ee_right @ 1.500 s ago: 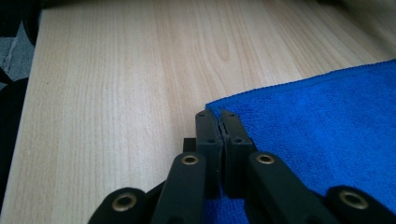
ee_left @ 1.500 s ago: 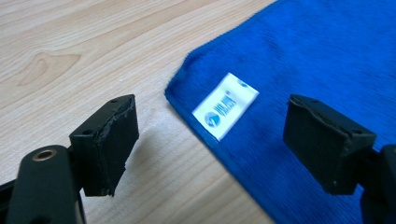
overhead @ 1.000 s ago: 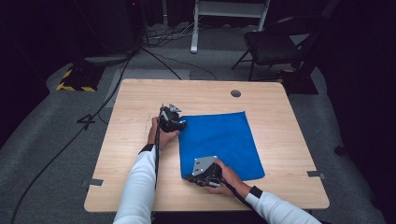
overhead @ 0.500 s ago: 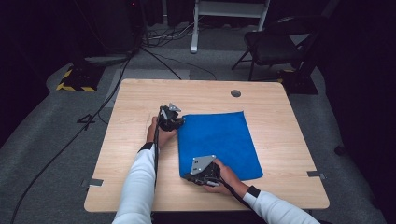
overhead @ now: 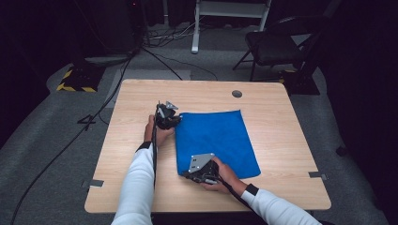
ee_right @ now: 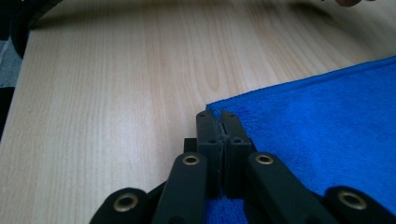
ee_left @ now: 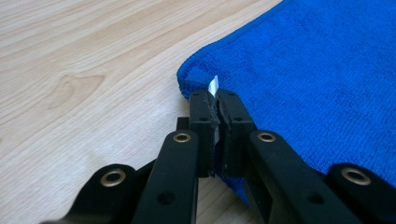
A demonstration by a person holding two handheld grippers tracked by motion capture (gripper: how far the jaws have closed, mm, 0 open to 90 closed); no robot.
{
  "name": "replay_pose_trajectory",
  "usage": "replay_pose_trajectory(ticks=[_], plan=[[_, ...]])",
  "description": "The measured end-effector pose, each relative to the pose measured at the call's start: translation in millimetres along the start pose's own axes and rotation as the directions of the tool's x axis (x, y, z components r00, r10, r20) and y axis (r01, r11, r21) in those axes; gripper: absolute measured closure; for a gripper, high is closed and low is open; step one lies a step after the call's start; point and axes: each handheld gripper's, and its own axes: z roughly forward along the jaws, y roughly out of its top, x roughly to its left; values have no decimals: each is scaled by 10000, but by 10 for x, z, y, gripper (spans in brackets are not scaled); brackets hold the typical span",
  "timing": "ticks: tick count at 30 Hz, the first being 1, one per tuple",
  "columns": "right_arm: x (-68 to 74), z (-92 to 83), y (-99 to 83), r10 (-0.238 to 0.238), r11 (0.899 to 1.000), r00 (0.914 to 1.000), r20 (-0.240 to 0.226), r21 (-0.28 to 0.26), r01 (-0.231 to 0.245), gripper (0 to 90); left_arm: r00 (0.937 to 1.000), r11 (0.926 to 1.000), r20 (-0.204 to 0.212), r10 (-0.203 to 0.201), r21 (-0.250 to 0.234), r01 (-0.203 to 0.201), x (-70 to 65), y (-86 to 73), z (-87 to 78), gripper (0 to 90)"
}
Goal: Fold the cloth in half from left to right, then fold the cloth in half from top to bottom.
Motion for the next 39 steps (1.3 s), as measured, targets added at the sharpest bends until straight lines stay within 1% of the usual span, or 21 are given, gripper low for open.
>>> replay_pose_trajectory(ticks=[1,3,5,7,10,11,12,14,19,20,21,24,26,27,30,32,34,37,39], plan=[[-14,-3,12,-28,10000,10000,41,-55,28,890,9999,10000,-85,-66,-55,66,12,1,-7,855],[-39,0,32,8,10000,9999,129,-73,-7,890,9998,10000,-179,-36,-35,35,28,5,-14,854],[-78,12,52,158,9999,9998,83,-58,-157,890,9996,9999,-238,-121,-56,120,28,11,-12,854],[-105,15,81,144,9999,9998,143,-93,-143,890,9993,9999,-367,-91,-73,88,30,27,-13,854],[-127,25,122,115,9999,9997,205,-101,-113,890,9987,9997,-466,-221,-91,217,42,54,-11,854],[-135,29,129,85,9999,9997,221,-110,-83,890,9987,9999,-497,-138,-48,136,58,67,-16,855],[-139,36,134,135,9999,9996,230,-102,-132,890,9986,9997,-471,-226,-106,221,60,69,-12,855],[-140,38,136,165,9998,9997,199,-110,-162,890,9987,9997,-458,-222,-69,220,68,70,-15,855],[-137,26,139,149,9998,9997,195,-147,-146,890,9987,9996,-427,-272,-90,268,99,41,-47,855],[-146,20,137,192,9997,9996,188,-178,-188,890,9984,9997,-521,-222,-90,218,111,31,-59,855],[-151,17,135,240,9995,9995,199,-206,-236,890,9983,9996,-521,-252,-99,247,119,23,-65,855],[-147,15,141,235,9995,9995,205,-192,-231,890,9970,9996,-724,-288,-53,285,163,-10,-105,855],[-137,23,162,107,9998,9998,195,-161,-104,890,9962,9993,-790,-377,-111,369,186,-35,-142,855],[-130,25,173,141,9997,9998,165,-184,-138,890,9963,9993,-780,-350,-118,341,193,-41,-154,855],[-112,23,206,-30,9998,9999,131,-203,33,890,9959,9996,-859,-278,-27,276,194,-50,-180,855],[-103,23,229,-95,9998,9999,135,-188,98,890,9961,9997,-855,-240,-73,234,196,-43,-202,855],[-100,9,240,-74,9997,9998,168,-241,78,890,9962,9997,-847,-203,-148,191,189,-27,-218,855],[-108,-18,236,2,9995,9997,225,-319,6,890,9962,9999,-870,-69,-139,57,167,1,-236,855],[-108,-29,228,-16,9996,9997,245,-295,23,890,9963,9998,-856,-74,-196,57,152,11,-244,855]])
